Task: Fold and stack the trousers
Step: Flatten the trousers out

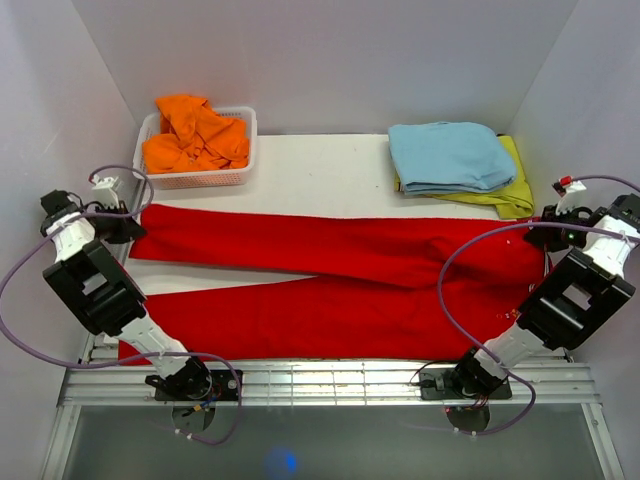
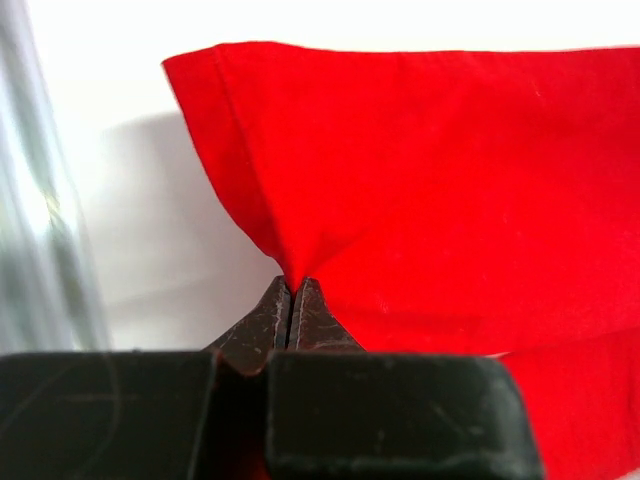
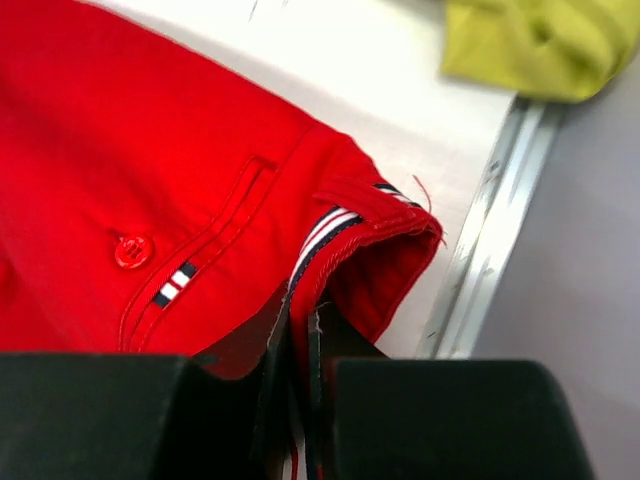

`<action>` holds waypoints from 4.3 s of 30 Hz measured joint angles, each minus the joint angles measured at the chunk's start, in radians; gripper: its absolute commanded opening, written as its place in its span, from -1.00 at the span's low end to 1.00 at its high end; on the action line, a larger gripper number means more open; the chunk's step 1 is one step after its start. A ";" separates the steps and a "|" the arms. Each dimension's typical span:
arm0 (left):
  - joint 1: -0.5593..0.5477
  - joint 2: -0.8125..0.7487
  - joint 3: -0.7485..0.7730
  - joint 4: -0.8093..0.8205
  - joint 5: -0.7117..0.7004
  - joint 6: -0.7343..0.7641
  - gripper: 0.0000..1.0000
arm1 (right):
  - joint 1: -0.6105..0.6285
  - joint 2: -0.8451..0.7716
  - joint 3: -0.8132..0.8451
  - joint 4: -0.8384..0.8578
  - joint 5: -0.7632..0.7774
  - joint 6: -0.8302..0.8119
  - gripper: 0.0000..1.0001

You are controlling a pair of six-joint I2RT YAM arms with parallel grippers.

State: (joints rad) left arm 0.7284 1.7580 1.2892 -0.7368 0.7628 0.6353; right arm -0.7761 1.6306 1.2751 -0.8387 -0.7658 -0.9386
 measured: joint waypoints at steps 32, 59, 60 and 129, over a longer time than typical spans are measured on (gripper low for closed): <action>-0.222 0.014 -0.007 0.165 -0.103 -0.095 0.33 | 0.315 0.052 0.121 0.247 0.331 0.204 -0.52; -0.259 0.453 0.364 0.147 -0.119 -0.305 0.31 | 0.470 0.300 -0.011 0.562 0.554 0.459 -0.55; -0.259 0.462 0.383 0.146 -0.118 -0.310 0.35 | 0.470 0.300 -0.008 0.565 0.554 0.468 -0.50; -0.017 -0.002 0.097 -0.421 -0.185 0.518 0.56 | 0.199 -0.796 -0.687 -0.315 0.616 -0.552 0.00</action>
State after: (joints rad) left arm 0.7116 1.7557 1.3861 -1.1580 0.5774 1.1530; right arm -0.5770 0.8349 0.5877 -1.1542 -0.1493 -1.4906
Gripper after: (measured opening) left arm 0.781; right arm 0.495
